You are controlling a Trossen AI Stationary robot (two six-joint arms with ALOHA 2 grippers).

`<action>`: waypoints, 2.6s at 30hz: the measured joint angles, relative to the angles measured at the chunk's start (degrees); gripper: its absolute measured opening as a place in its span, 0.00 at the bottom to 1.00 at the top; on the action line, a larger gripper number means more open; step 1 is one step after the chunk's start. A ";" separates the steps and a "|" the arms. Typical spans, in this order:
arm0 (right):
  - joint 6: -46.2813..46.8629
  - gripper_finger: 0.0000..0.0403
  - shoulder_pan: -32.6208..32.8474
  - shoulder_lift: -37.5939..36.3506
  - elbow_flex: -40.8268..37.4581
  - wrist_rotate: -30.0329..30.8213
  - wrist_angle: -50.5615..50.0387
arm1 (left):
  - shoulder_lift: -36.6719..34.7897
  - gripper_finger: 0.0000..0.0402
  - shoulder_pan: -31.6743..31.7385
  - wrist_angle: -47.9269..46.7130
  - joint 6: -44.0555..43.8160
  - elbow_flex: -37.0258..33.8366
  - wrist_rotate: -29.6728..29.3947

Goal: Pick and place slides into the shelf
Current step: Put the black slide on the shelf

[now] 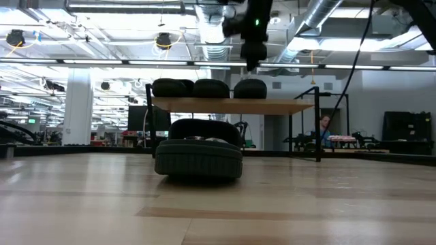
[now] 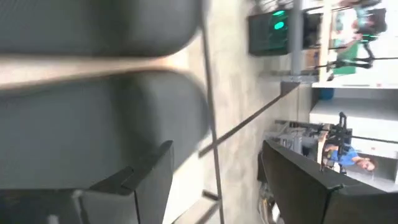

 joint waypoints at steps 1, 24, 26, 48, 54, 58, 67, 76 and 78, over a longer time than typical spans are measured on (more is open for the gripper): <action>0.21 0.58 0.46 -0.69 0.82 0.41 0.37 | 0.00 0.00 0.00 0.08 0.19 0.00 -0.51; 48.39 0.45 14.88 -47.40 -32.88 -8.27 5.49 | -0.04 0.00 0.02 -4.18 -2.25 0.00 -3.12; 49.19 0.43 18.45 -51.06 -41.79 -7.97 14.25 | -0.02 0.00 0.02 -4.73 -2.10 0.00 -3.10; 25.76 0.42 39.06 -31.19 -78.35 -2.16 109.01 | 0.02 0.00 0.02 -24.06 -13.95 -0.02 -0.50; 25.65 0.45 39.12 -23.18 -76.37 -2.16 111.01 | 0.00 0.00 0.02 -22.81 -16.31 -0.02 -0.50; 28.57 0.45 39.17 -20.48 -76.32 -2.17 110.57 | 0.01 0.00 0.02 -22.80 -15.25 -0.02 -0.52; 47.23 0.42 39.42 -19.45 -76.29 -6.50 96.02 | 0.00 0.00 0.02 -19.17 -10.22 -0.02 -1.06; 58.43 0.42 41.09 -13.56 -76.22 -8.31 95.13 | 0.01 0.00 0.02 -14.57 -4.59 -0.02 -1.11; 58.73 0.42 41.10 -11.50 -76.14 -8.57 96.39 | 0.01 0.00 0.02 -13.66 -3.99 -0.02 -1.15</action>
